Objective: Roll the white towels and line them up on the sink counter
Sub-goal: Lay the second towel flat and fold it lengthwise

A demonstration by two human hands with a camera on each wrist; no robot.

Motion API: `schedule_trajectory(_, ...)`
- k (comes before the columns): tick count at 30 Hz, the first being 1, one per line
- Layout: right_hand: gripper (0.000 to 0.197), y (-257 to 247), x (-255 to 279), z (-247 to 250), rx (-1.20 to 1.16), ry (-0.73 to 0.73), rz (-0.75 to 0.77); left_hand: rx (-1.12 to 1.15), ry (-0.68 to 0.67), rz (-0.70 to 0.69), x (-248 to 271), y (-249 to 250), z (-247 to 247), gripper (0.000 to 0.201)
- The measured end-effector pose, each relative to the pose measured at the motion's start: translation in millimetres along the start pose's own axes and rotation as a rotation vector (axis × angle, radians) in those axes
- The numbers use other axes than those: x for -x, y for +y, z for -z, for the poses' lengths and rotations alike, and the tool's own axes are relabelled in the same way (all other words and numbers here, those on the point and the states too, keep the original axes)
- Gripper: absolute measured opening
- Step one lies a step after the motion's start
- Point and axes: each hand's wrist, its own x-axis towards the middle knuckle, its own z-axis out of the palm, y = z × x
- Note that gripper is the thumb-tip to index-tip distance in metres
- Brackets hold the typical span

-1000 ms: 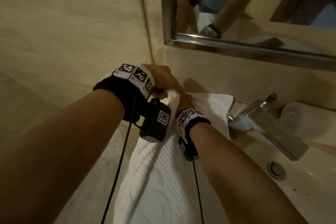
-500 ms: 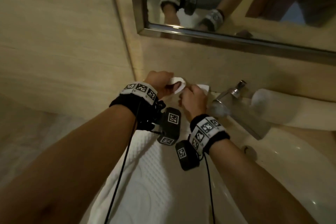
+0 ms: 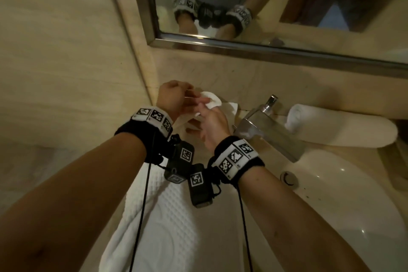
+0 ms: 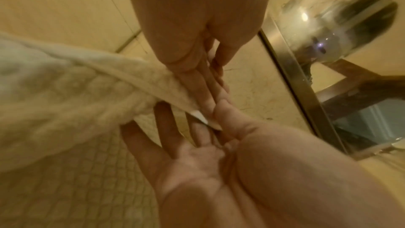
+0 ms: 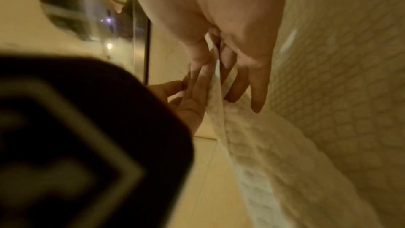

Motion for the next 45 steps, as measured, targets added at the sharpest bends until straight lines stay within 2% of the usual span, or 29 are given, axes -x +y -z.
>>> schedule_trajectory(4, 0.029, -3.3, -6.5, 12.1, -0.104, -0.010, -0.088, -0.017, 0.151, -0.098, -0.7, 1.7, 11.6, 0.016)
schedule_trajectory(6, 0.033, -6.5, -10.5, 22.7, -0.060, 0.084, -0.087, -0.196, 0.156, -0.060, -6.7, -1.2, 28.3, 0.016)
schedule_trajectory(7, 0.031, -9.0, -12.5, 26.0, 0.032, 0.163, -0.071, -0.361, 0.117, -0.008, -9.5, -5.1, 37.5, 0.017)
schedule_trajectory(9, 0.033, -10.8, -14.7, 29.9, 0.190, 0.294, -0.039, -0.758, -0.061, 0.153, -10.0, -17.5, 51.0, 0.026)
schedule_trajectory(11, 0.040, -9.0, -19.3, 26.4, 0.362, 0.311, -0.075, -1.008, -0.240, 0.352, -4.6, -29.2, 56.0, 0.036)
schedule_trajectory(12, 0.039, -13.3, -20.2, 22.8, 0.406, 0.356, -0.114, -1.109, -0.309, 0.408, -0.4, -31.6, 57.9, 0.039)
schedule_trajectory(13, 0.038, -13.9, -14.9, 18.0, 0.727, 0.409, -0.112, -1.207, -0.381, 0.434, 4.4, -31.3, 58.4, 0.039)
schedule_trajectory(14, 0.038, -17.2, -6.8, 15.2, 1.180, 0.371, 0.002, -1.295, -0.461, 0.456, 10.4, -28.8, 58.5, 0.037)
schedule_trajectory(15, 0.038, -23.5, -3.3, 13.2, 1.399, 0.358, 0.050, -1.388, -0.541, 0.479, 15.3, -24.3, 58.4, 0.032)
schedule_trajectory(17, 0.039, -28.2, -9.3, 14.6, 1.459, 0.327, 0.058, -1.642, -0.659, 0.476, 25.3, -12.6, 62.7, 0.031)
schedule_trajectory(19, 0.039, -32.0, -12.4, 16.7, 1.437, 0.338, 0.036, -1.848, -0.674, 0.446, 36.9, -1.1, 65.2, 0.039)
schedule_trajectory(21, 0.039, -37.0, -9.5, 11.6, 1.422, 0.317, 0.066, -1.816, -0.657, 0.501, 43.0, 5.8, 66.9, 0.031)
schedule_trajectory(22, 0.039, -42.6, -5.4, 7.7, 1.368, 0.332, 0.048, -1.687, -0.655, 0.593, 43.7, 7.8, 65.8, 0.028)
schedule_trajectory(24, 0.039, -52.9, -5.0, 5.1, 1.096, 0.368, 0.051, -1.245, -0.678, 0.772, 49.3, 13.4, 60.2, 0.032)
schedule_trajectory(26, 0.040, -54.1, -5.3, 11.1, 1.068, 0.437, 0.097, -0.818, -0.800, 0.828, 54.2, 18.2, 51.2, 0.030)
schedule_trajectory(27, 0.041, -52.2, -8.9, 15.8, 1.115, 0.442, 0.079, -0.686, -0.866, 0.827, 56.4, 18.3, 46.0, 0.029)
schedule_trajectory(28, 0.042, -49.3, -10.1, 19.7, 1.157, 0.434, 0.046, -0.621, -0.867, 0.798, 57.1, 15.6, 41.7, 0.030)
schedule_trajectory(29, 0.044, -44.1, -12.9, 23.5, 1.193, 0.420, 0.016, -0.631, -0.788, 0.745, 55.2, 12.3, 38.5, 0.029)
schedule_trajectory(30, 0.046, -40.1, -16.1, 25.2, 1.229, 0.406, -0.006, -0.692, -0.646, 0.659, 49.1, 5.5, 38.6, 0.028)
schedule_trajectory(31, 0.048, -36.6, -16.5, 24.4, 1.243, 0.395, -0.029, -0.808, -0.481, 0.539, 41.7, 0.1, 39.4, 0.027)
schedule_trajectory(33, 0.051, -32.2, -18.6, 23.6, 1.237, 0.363, -0.088, -1.178, -0.191, 0.204, 18.0, -9.0, 52.6, 0.028)
schedule_trajectory(35, 0.061, -32.5, -22.8, 24.0, 1.208, 0.358, -0.111, -1.413, -0.070, -0.093, -3.8, -13.0, 67.0, 0.035)
schedule_trajectory(36, 0.064, -31.4, -25.7, 25.8, 1.184, 0.372, -0.105, -1.460, -0.078, -0.189, -12.4, -14.1, 72.0, 0.040)
schedule_trajectory(38, 0.056, -28.1, -34.9, 27.7, 1.179, 0.390, -0.098, -1.552, -0.148, -0.364, -28.5, -17.1, 73.4, 0.049)
schedule_trajectory(40, 0.052, -23.4, -41.3, 31.1, 1.169, 0.399, -0.105, -1.664, -0.216, -0.467, -40.9, -20.3, 67.4, 0.049)
schedule_trajectory(43, 0.052, -23.3, -44.8, 34.0, 1.121, 0.464, -0.108, -1.830, -0.261, -0.444, -54.3, -19.6, 60.1, 0.045)
schedule_trajectory(45, 0.050, -24.7, -45.5, 30.6, 1.100, 0.486, -0.132, -1.880, -0.262, -0.455, -60.6, -16.7, 61.6, 0.050)
